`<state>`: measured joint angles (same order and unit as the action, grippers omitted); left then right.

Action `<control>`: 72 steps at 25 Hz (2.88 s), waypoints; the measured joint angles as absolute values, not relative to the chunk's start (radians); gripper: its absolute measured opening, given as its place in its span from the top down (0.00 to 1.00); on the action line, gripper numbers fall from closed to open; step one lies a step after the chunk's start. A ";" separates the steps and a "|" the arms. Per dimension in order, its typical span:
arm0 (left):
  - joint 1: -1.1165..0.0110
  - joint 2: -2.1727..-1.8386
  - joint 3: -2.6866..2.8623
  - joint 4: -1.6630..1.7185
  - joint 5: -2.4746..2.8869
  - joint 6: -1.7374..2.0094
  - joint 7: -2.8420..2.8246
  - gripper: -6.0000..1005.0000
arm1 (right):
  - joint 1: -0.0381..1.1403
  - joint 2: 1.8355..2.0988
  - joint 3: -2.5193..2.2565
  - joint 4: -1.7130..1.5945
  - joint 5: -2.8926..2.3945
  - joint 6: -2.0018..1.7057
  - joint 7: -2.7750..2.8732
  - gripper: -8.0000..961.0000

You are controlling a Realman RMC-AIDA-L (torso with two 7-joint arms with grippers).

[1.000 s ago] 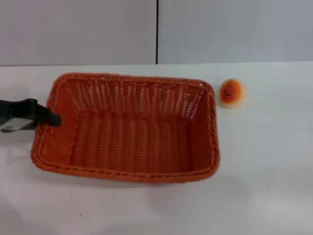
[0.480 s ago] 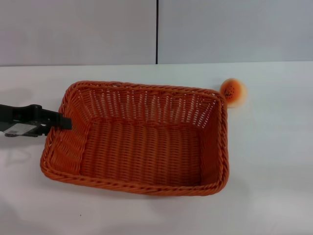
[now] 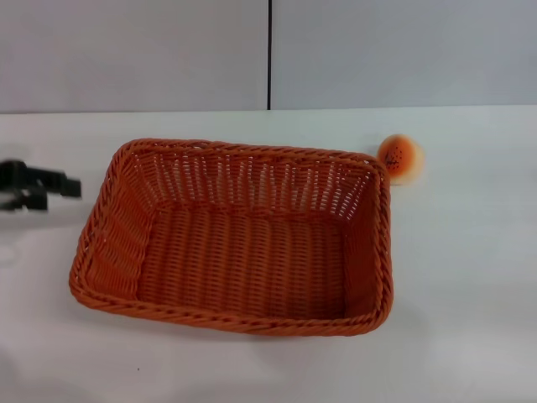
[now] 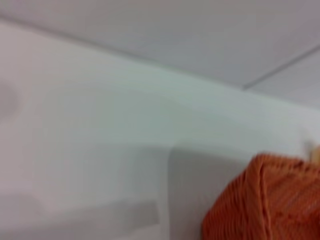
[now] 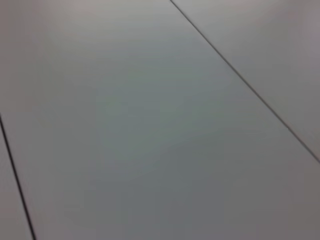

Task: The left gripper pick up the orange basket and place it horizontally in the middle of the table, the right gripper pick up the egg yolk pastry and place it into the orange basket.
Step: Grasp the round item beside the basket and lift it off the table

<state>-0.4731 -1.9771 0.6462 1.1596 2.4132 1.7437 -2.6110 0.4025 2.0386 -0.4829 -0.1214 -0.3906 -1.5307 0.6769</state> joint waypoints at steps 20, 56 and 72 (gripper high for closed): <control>-0.385 -2.062 0.415 0.897 1.496 1.592 -1.705 0.31 | 0.398 1.954 -0.483 -0.410 -1.065 -1.317 1.249 0.18; -0.434 -2.062 0.429 0.334 1.235 1.778 -0.819 0.31 | 0.632 1.902 -0.608 -0.570 -2.055 -1.185 1.789 0.18; -0.407 -2.067 0.426 0.278 1.221 1.804 -0.753 0.31 | 0.776 1.904 -0.808 -0.593 -2.370 -1.207 1.903 0.18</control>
<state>-0.4068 -2.0671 0.4260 0.2784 1.2208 1.8042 -0.7527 0.7759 1.9041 -0.8075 -0.5933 -2.3704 -1.2068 1.9028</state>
